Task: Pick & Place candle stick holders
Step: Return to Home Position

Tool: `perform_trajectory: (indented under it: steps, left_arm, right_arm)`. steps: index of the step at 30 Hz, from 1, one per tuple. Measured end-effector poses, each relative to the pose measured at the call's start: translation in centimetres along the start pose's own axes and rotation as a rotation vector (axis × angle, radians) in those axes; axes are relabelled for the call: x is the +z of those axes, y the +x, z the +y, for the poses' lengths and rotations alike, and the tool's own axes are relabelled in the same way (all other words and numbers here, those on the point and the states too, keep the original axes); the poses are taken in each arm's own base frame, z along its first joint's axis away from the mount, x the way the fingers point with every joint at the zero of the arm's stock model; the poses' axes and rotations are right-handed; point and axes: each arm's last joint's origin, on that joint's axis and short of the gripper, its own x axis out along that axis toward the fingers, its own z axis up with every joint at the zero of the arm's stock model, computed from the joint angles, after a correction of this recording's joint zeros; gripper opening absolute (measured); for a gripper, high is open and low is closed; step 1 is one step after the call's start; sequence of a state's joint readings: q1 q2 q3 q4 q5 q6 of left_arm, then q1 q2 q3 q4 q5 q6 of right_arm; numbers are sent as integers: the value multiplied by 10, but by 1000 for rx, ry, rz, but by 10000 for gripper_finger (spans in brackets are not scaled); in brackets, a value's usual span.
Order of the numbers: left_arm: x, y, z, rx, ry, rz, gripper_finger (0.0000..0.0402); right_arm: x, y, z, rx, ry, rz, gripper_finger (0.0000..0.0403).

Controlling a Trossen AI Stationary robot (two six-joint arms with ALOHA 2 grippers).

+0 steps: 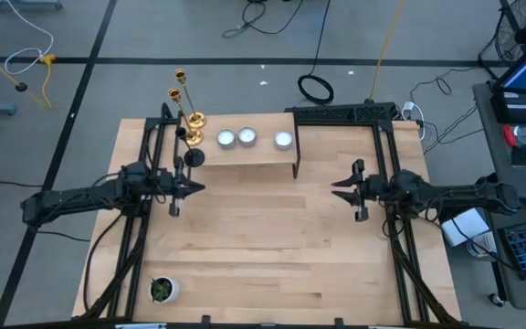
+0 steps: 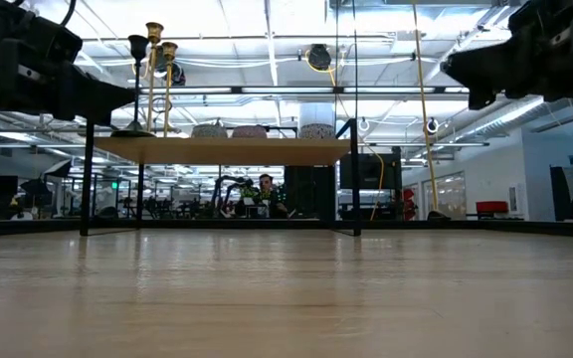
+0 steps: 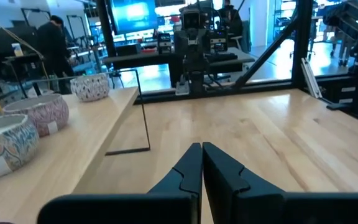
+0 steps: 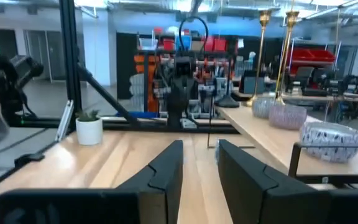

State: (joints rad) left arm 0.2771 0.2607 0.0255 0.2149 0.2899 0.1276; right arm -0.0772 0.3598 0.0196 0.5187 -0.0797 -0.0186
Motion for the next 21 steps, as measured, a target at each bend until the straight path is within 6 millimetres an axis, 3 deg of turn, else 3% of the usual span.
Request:
perform_trajectory:
  steps: [13,21]
  left_arm:
    - [-5,0,-1,-8,-6,18,19]
    - [-4,0,-1,-11,-108,13,19]
  right_arm:
    - [0,0,0,0,-23,-4,98]
    - [0,0,0,0,-23,-5,98]
